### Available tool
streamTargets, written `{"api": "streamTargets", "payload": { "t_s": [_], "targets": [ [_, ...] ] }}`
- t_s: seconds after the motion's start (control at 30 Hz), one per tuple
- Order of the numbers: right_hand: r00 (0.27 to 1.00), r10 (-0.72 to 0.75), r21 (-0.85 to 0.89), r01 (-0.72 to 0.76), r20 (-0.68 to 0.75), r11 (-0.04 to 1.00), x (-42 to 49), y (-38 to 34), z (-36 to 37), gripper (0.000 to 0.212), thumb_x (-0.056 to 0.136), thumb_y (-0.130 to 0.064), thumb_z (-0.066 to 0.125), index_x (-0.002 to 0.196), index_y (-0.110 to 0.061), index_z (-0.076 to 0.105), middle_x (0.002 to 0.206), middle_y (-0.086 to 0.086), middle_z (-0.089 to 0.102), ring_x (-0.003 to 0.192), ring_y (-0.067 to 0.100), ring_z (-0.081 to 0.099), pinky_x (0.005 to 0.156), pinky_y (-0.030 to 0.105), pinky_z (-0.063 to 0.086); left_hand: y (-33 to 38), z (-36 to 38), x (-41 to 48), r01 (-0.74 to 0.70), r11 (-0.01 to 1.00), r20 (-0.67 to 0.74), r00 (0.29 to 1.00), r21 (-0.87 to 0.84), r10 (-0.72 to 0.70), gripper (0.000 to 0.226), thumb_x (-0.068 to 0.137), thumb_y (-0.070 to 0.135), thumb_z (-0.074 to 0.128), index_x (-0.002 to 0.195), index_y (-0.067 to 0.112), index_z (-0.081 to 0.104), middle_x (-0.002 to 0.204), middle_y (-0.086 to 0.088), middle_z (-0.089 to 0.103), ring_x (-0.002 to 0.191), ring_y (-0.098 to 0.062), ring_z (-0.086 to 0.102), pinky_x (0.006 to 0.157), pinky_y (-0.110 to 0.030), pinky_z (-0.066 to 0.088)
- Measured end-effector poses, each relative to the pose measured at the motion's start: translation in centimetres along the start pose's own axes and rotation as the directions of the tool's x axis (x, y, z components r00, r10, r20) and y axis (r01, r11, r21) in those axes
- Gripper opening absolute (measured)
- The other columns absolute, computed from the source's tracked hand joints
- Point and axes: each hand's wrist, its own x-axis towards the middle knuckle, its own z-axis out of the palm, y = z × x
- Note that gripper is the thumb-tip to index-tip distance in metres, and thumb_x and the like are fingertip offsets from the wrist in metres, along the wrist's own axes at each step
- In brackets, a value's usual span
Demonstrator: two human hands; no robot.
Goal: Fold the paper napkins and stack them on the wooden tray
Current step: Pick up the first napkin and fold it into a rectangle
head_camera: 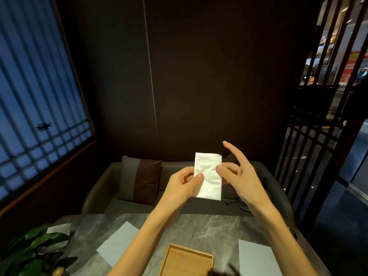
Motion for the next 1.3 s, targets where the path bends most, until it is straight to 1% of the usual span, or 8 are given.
{"api": "streamTargets", "payload": {
  "t_s": [0.27,0.43,0.67,0.8,0.93,1.07,1.2,1.3],
  "targets": [
    [0.999,-0.049,-0.070,0.047,-0.016,0.996,-1.7,1.1,2.2,0.047,0.097,-0.021,0.062,0.126,-0.057,0.053,0.114,-0.042,0.064,0.113,-0.010,0.062,0.076,0.014,0.057,-1.7,-1.2,-1.3,-0.051,0.998,-0.189,0.980,0.036,0.057,0.027,0.101,0.032,0.059,0.101,0.058,0.066,0.106,0.034,0.071,0.098,0.012,0.069,0.065,-0.003,0.052],
    [0.999,-0.008,-0.078,0.011,0.039,0.997,-2.4,1.9,5.3,0.035,0.097,-0.020,0.062,0.121,-0.045,0.064,0.122,-0.026,0.067,0.116,-0.005,0.061,0.095,0.022,0.056,-3.3,-3.0,-3.1,-0.043,0.997,-0.267,0.962,0.060,0.057,0.027,0.102,0.028,0.058,0.116,0.052,0.058,0.104,0.042,0.068,0.095,0.017,0.067,0.061,-0.002,0.051],
    [0.965,0.234,-0.033,-0.232,0.120,0.972,-5.5,6.8,13.9,0.033,0.097,-0.008,0.061,0.122,-0.028,0.067,0.117,-0.006,0.071,0.099,0.000,0.066,0.075,0.017,0.057,-9.6,-9.5,-9.4,0.137,0.989,-0.372,0.922,0.061,-0.105,0.037,0.095,0.021,0.060,0.128,0.035,0.051,0.100,0.011,0.077,0.089,-0.003,0.074,0.064,-0.014,0.055],
    [0.874,0.460,-0.066,-0.456,0.157,0.888,-11.1,13.1,21.2,0.051,0.095,0.000,0.057,0.135,-0.032,0.058,0.100,-0.032,0.070,0.093,-0.005,0.065,0.082,0.017,0.055,-17.0,-13.7,-15.6,0.276,0.961,-0.387,0.889,0.030,-0.244,0.029,0.090,0.010,0.061,0.113,0.027,0.053,0.115,0.006,0.061,0.098,0.001,0.065,0.068,-0.013,0.054],
    [0.699,0.712,0.046,-0.715,0.066,0.697,-18.6,19.2,27.0,0.059,0.094,0.012,0.052,0.141,-0.023,0.044,0.091,-0.006,0.072,0.066,0.001,0.065,0.061,0.013,0.050,-25.6,-16.1,-21.8,0.501,0.866,-0.310,0.821,-0.011,-0.479,0.039,0.091,-0.012,0.059,0.110,0.021,0.050,0.108,-0.012,0.061,0.083,-0.013,0.064,0.060,-0.013,0.053],
    [0.581,0.811,0.017,-0.812,-0.071,0.583,-25.9,24.2,28.8,0.032,0.094,0.010,0.051,0.114,-0.009,0.066,0.074,-0.011,0.074,0.065,-0.002,0.068,0.054,0.011,0.050,-32.9,-14.8,-26.0,0.672,0.740,-0.255,0.722,0.038,-0.643,0.027,0.082,0.005,0.064,0.098,0.025,0.054,0.088,-0.008,0.064,0.077,-0.022,0.062,0.062,-0.018,0.050],
    [0.397,0.878,0.096,-0.896,-0.266,0.434,-30.6,28.6,28.3,0.032,0.092,0.007,0.058,0.124,0.005,0.059,0.118,0.028,0.066,0.106,0.035,0.067,0.089,0.043,0.058,-38.4,-11.3,-28.4,0.763,0.632,-0.139,0.646,0.134,-0.751,0.035,0.087,-0.009,0.061,0.122,-0.003,0.057,0.111,-0.018,0.068,0.102,-0.029,0.065,0.079,-0.026,0.049],
    [0.354,0.864,0.015,-0.923,-0.358,0.384,-32.1,31.1,27.4,0.037,0.092,0.007,0.060,0.129,0.002,0.058,0.128,0.025,0.062,0.118,0.039,0.060,0.103,0.049,0.049,-41.0,-9.5,-28.1,0.776,0.605,-0.105,0.626,0.177,-0.772,0.031,0.089,-0.006,0.062,0.120,-0.006,0.058,0.113,-0.022,0.070,0.103,-0.026,0.067,0.077,-0.021,0.046]
  ]
}}
